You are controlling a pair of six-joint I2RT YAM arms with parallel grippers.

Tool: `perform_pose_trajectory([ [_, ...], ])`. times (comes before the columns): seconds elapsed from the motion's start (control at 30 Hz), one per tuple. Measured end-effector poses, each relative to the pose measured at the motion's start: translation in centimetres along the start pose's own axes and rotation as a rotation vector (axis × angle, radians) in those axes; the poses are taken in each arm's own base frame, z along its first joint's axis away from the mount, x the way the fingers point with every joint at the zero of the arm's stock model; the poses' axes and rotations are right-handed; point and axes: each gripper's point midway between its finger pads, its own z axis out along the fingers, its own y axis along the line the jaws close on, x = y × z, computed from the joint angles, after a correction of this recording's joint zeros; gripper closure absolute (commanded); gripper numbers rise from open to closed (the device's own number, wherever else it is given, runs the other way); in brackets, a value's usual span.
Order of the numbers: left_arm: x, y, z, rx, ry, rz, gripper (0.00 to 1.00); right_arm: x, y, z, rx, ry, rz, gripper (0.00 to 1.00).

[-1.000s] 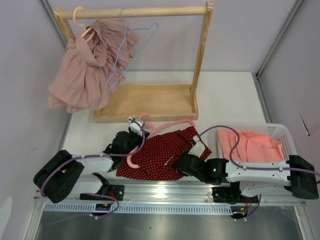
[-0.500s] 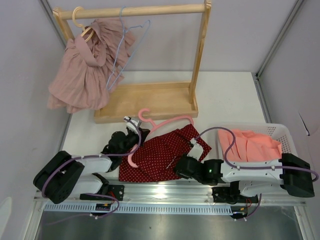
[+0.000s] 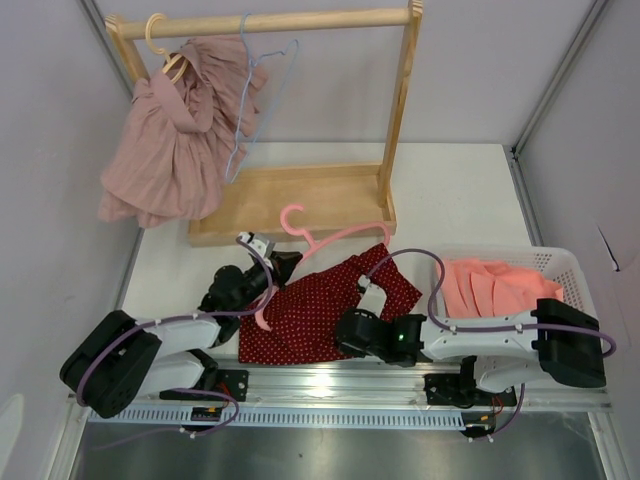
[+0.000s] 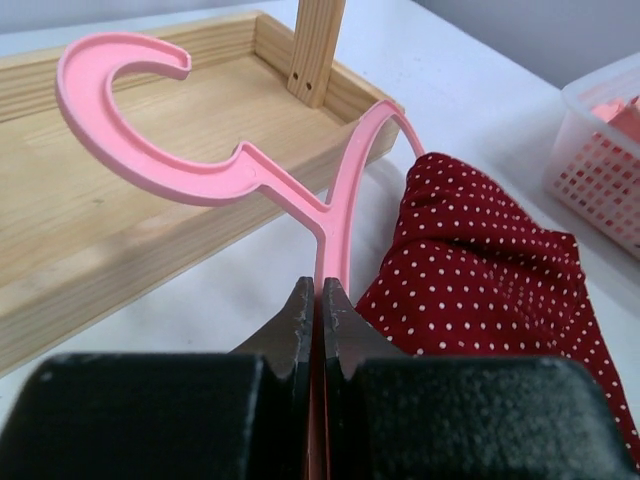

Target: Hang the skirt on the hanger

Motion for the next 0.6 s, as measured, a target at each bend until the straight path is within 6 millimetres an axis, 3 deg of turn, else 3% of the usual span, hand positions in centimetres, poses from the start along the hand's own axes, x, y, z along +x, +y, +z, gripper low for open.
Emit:
perform_pose_trajectory([
  [0.2,-1.6,-0.3,0.1,0.006,-0.047,-0.011,1.0,0.8,2.0,-0.4,-0.041,0.026,-0.048,1.0],
  [0.47,-8.5,-1.5,0.8,0.038,-0.195,0.018,1.0,2.1,1.7,-0.6,-0.047,0.056,-0.078,1.0],
  [0.6,-9.7,-1.7,1.3,0.039,-0.189,0.017,0.96,2.6,0.6,-0.4,-0.029,0.068,-0.086,1.0],
])
